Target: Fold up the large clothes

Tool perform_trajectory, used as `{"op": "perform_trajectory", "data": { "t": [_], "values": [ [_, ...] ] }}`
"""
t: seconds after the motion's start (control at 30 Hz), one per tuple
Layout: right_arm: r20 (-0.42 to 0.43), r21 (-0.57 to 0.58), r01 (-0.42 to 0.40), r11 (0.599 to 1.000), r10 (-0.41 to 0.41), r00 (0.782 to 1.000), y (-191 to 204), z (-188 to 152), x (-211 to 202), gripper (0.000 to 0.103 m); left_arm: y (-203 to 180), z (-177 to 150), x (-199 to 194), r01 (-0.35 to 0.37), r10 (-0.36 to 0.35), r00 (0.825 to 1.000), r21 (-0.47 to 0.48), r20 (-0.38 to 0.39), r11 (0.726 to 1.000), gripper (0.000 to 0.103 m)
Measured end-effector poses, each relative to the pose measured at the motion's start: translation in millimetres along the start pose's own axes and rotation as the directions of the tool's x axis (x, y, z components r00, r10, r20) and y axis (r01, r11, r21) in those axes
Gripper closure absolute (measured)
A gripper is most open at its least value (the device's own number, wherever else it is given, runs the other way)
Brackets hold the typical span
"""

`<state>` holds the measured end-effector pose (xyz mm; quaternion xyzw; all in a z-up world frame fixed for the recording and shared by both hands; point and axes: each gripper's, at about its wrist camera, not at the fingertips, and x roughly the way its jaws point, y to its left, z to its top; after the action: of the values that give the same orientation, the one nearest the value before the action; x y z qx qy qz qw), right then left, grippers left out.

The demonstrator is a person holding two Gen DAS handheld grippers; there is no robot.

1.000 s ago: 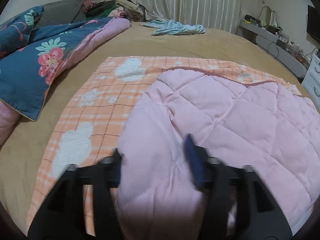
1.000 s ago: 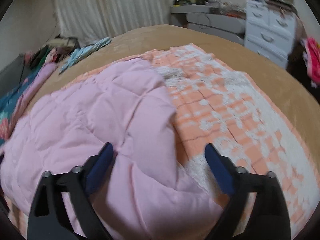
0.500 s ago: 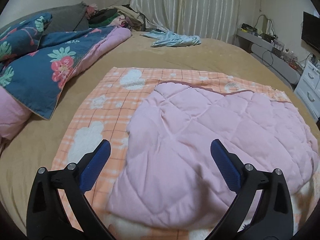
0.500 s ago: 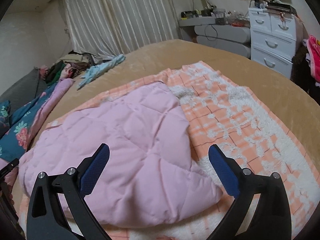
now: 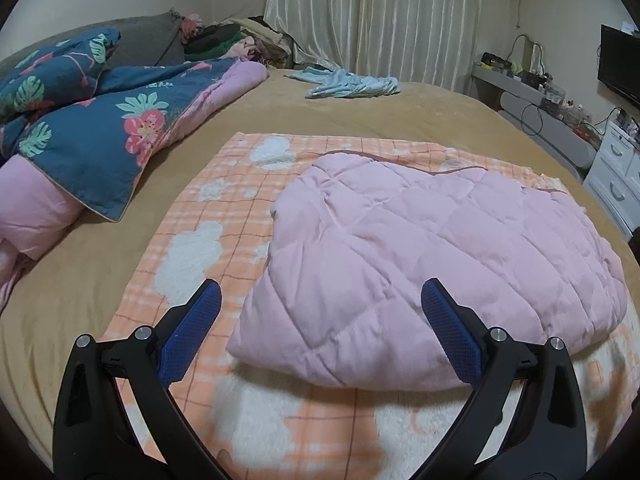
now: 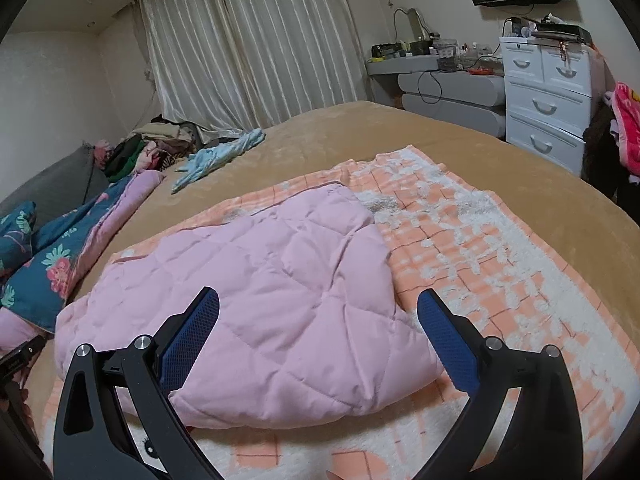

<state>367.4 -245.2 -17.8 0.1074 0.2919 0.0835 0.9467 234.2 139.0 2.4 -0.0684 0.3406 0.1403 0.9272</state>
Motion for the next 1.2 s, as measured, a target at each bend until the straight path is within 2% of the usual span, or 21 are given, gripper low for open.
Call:
{"op": "perform_trajectory", "data": {
  "t": [0.4,0.47,0.53,0.6,0.7,0.83,0.93,1.13,1.2],
  "values": [
    [-0.019,0.011,-0.005,1.0,0.005,1.0,11,-25,-16,0.004,11,-27,-9,-0.008,0.007,0.999,-0.032,-0.036,0.999,0.009],
    [-0.03,0.027,-0.001,1.0,0.002,1.0,12,-31,-17,0.004,15,-33,-5,0.003,-0.006,0.999,-0.055,-0.054,0.998,0.009],
    [-0.049,0.054,0.003,0.999,0.0,0.999,12,-39,-16,0.004,20,-38,5,0.04,-0.052,0.994,-0.117,-0.096,0.992,0.009],
    [-0.069,0.077,0.006,0.997,-0.001,0.998,12,-47,-14,0.004,26,-43,15,0.095,-0.118,0.986,-0.184,-0.116,0.978,0.009],
    [-0.126,0.12,-0.007,0.993,0.022,0.992,9,-57,-3,0.004,34,-50,29,0.125,-0.169,0.976,-0.275,-0.14,0.953,0.009],
    [-0.154,0.156,0.005,0.988,0.019,0.988,3,-62,6,0.004,39,-55,38,0.187,-0.252,0.957,-0.361,-0.142,0.914,0.009],
    [-0.172,0.188,0.008,0.982,0.024,0.985,-2,-64,13,0.004,38,-57,43,0.203,-0.272,0.953,-0.385,-0.135,0.9,0.009],
    [-0.219,0.238,0.019,0.971,0.034,0.975,-11,-70,31,0.004,40,-58,58,0.258,-0.353,0.928,-0.481,-0.117,0.838,0.009],
    [-0.228,0.26,0.008,0.966,0.053,0.972,-13,-70,36,0.004,40,-58,63,0.257,-0.358,0.927,-0.5,-0.114,0.827,0.01]
  ]
}}
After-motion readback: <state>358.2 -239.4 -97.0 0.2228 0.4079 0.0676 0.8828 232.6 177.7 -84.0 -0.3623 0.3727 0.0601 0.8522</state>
